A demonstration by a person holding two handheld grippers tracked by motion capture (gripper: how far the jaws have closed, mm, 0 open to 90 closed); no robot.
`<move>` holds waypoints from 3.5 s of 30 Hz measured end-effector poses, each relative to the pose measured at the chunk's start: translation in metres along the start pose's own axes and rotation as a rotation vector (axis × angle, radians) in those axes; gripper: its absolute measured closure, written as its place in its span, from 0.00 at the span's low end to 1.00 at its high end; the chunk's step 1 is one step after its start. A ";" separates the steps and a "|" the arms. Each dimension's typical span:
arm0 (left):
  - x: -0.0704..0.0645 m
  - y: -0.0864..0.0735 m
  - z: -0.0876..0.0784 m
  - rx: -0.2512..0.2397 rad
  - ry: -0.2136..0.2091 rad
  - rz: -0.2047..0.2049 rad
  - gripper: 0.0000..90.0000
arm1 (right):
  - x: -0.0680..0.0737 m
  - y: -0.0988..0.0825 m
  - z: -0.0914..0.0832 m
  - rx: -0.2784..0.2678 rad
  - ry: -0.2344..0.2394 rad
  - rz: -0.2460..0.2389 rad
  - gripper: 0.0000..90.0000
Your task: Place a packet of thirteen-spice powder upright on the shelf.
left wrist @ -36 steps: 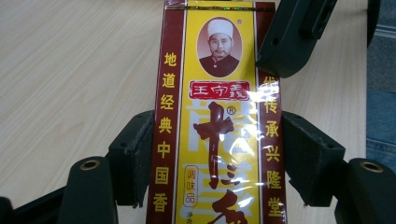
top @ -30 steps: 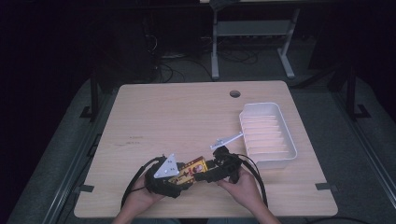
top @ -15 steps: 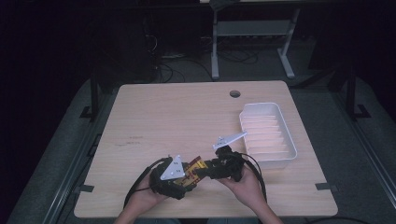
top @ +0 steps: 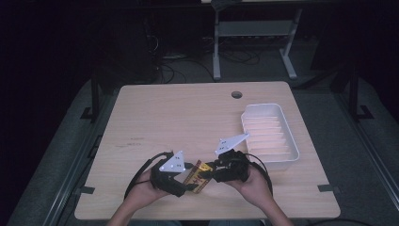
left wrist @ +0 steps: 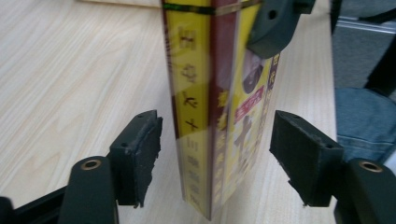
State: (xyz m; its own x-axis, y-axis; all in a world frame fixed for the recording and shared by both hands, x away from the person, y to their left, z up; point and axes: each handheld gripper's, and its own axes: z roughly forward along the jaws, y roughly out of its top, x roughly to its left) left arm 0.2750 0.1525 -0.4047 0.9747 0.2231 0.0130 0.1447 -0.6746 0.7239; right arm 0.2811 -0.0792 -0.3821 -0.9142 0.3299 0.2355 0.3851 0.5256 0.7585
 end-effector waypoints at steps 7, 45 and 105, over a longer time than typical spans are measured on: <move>0.014 0.011 0.000 0.035 -0.103 0.002 0.47 | -0.001 -0.002 -0.006 0.002 0.024 -0.053 0.75; 0.025 0.048 0.017 0.113 -0.307 0.083 0.75 | -0.005 -0.010 -0.024 -0.032 0.038 -0.131 0.69; 0.094 0.140 0.052 -0.129 -0.107 -0.037 0.74 | 0.007 -0.056 -0.010 0.118 -0.014 -0.303 0.33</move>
State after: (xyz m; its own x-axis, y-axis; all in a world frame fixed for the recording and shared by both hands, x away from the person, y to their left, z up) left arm 0.3960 0.0430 -0.3379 0.9827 0.1655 -0.0836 0.1645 -0.5698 0.8051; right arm 0.2520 -0.1139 -0.4171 -0.9880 0.1545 0.0007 0.1082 0.6888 0.7168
